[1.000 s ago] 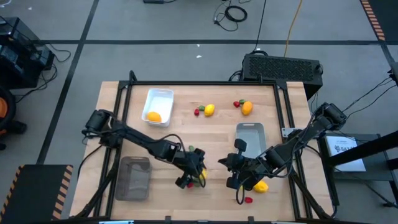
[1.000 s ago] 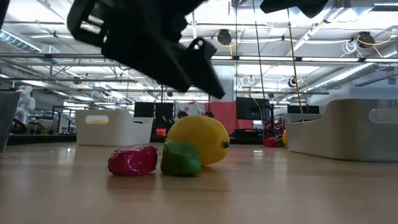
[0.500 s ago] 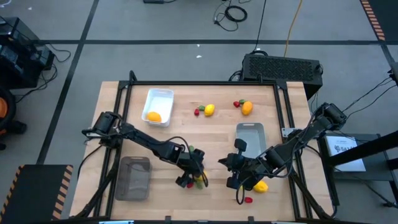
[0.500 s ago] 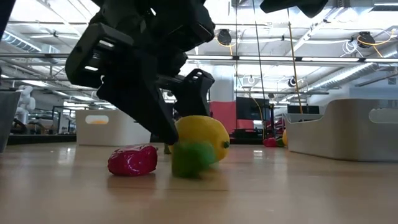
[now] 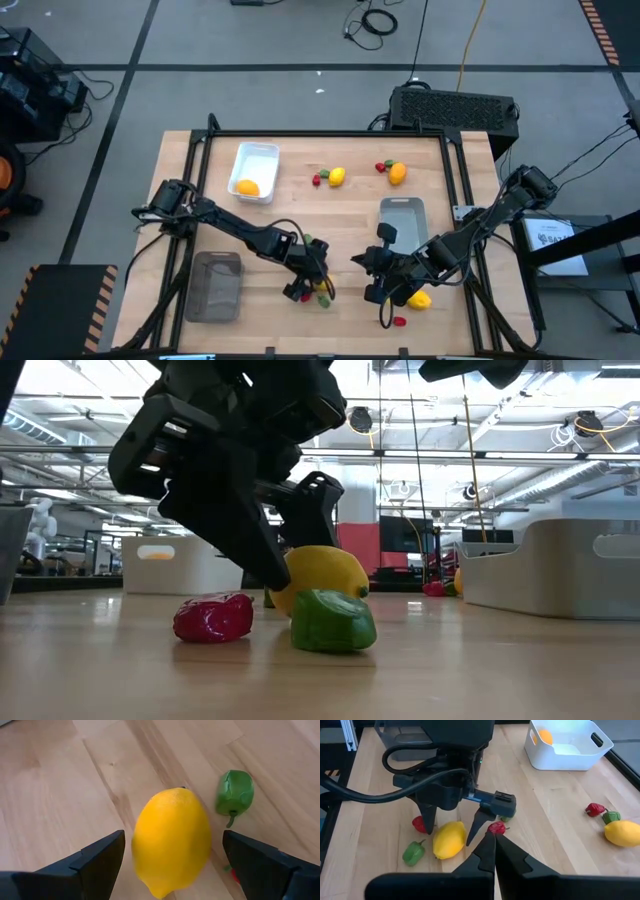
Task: Sort produce into baskets
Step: Put the bottom left yellow lemon into the white bin, then put the bottom right yellow lemon into the white bin
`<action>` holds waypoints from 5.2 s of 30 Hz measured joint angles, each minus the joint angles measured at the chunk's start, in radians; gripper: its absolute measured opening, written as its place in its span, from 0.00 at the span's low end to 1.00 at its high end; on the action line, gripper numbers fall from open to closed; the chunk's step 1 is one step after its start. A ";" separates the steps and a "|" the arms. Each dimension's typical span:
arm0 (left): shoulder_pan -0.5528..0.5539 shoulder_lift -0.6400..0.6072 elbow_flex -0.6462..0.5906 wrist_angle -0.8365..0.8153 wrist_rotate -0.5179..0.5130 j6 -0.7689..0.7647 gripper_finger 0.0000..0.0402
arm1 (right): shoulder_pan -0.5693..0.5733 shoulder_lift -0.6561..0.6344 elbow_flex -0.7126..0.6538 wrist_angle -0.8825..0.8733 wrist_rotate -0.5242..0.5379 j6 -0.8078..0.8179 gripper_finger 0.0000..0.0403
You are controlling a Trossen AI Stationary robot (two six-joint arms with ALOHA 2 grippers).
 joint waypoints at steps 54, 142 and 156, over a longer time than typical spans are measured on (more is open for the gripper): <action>0.463 -0.642 0.040 -0.798 -0.448 -0.079 0.57 | 0.006 0.000 0.000 0.006 -0.028 0.008 0.00; -0.144 -0.285 -0.387 0.742 -0.268 -0.130 0.74 | 0.198 0.050 0.217 -0.677 -0.731 0.754 0.11; -0.133 -0.285 -0.387 0.701 -0.233 -0.131 0.74 | 0.201 0.233 0.212 -0.738 -0.773 0.687 0.58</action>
